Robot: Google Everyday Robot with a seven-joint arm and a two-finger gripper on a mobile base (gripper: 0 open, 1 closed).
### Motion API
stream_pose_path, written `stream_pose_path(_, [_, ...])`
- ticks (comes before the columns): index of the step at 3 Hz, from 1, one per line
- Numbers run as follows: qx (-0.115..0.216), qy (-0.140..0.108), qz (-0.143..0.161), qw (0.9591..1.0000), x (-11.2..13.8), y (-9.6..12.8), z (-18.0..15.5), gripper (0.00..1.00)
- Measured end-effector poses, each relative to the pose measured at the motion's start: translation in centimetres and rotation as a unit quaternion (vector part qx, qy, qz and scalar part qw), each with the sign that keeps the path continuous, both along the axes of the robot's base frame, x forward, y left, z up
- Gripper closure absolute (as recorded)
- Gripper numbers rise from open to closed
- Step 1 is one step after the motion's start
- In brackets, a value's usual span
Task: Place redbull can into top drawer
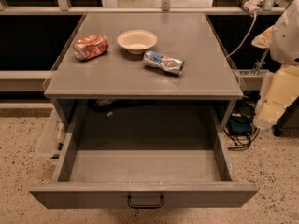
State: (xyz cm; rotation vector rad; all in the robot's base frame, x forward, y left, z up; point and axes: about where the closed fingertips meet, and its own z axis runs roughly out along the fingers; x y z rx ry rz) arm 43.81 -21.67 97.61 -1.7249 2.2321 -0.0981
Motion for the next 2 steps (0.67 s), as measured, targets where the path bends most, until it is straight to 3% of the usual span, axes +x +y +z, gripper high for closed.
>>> stream_pose_path(1, [0.000, 0.000, 0.000, 1.0000, 0.0, 0.0, 0.0, 0.00])
stream_pose_path(2, [0.026, -0.014, 0.007, 0.9996, 1.2, 0.6, -0.3, 0.00])
